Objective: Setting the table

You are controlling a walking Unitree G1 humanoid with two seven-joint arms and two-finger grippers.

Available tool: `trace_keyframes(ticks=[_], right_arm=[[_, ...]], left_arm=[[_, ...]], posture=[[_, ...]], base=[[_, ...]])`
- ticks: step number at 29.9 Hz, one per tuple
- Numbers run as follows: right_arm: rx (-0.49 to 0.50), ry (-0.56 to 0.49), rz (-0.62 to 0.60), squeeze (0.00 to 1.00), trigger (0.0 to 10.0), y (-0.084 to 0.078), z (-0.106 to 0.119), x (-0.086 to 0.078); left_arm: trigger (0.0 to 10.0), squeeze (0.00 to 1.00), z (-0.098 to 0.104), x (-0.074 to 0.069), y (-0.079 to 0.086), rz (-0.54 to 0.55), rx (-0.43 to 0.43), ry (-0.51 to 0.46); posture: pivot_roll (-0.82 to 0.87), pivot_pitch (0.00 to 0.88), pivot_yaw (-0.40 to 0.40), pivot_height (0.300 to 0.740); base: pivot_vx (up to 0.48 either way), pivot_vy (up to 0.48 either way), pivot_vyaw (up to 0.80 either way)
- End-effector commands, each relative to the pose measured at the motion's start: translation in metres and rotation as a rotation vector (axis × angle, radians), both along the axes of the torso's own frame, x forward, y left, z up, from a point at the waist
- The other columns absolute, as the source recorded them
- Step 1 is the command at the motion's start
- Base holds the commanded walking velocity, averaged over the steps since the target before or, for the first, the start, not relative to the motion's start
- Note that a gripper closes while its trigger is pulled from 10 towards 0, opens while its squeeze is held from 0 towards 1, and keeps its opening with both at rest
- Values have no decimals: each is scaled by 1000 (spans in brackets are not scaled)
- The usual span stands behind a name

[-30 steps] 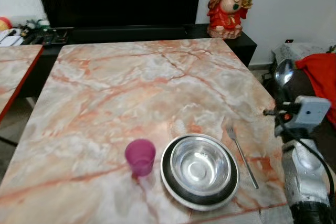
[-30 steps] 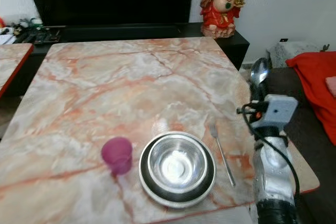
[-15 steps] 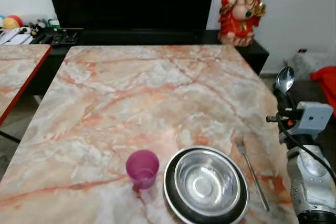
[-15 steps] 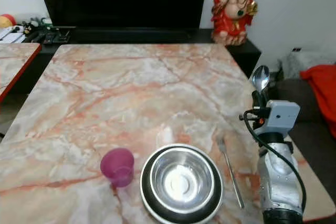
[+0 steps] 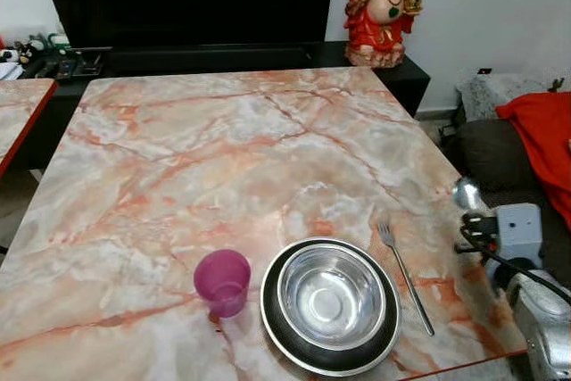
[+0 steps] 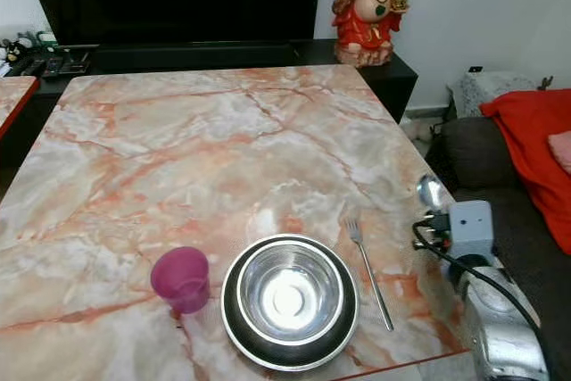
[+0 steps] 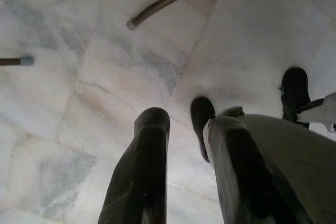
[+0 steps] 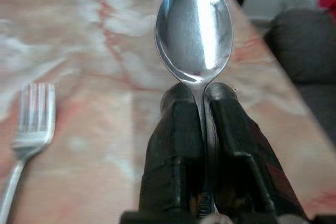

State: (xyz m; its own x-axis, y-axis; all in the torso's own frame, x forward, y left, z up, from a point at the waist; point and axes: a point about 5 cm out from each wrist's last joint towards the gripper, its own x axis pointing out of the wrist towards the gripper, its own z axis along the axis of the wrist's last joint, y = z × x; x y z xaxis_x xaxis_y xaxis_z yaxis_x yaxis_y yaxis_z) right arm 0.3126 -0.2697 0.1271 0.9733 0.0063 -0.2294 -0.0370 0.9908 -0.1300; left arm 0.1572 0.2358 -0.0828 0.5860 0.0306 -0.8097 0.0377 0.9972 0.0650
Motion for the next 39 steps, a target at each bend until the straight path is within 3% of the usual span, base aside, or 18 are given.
trace_keyframes(ticks=[1,6,10,18,21,39], right_arm=[[24,47,26,0,10000,5,-5,3],[59,100,76,0,10000,16,-11,5],[33,144,90,0,10000,18,-15,0],[53,164,83,0,10000,24,-19,-7],[71,174,79,0,10000,33,-22,-11],[42,203,51,0,10000,34,-26,-18]], left_arm=[[10000,0,-3,-8,2,3,4,40],[10000,0,-3,-8,3,3,4,40],[10000,0,-3,-9,4,4,4,44],[10000,0,-4,-11,4,0,5,53],[10000,0,-5,-12,3,0,3,54],[10000,0,-4,-10,3,-5,3,55]], posture=[[-8,120,-25,740],[0,120,-24,740],[-1,123,-24,740],[-4,123,-27,740],[-2,123,-27,740],[-3,121,-28,740]], base=[[0,0,0],[0,0,0],[0,0,0],[0,0,0],[0,0,0],[0,0,0]])
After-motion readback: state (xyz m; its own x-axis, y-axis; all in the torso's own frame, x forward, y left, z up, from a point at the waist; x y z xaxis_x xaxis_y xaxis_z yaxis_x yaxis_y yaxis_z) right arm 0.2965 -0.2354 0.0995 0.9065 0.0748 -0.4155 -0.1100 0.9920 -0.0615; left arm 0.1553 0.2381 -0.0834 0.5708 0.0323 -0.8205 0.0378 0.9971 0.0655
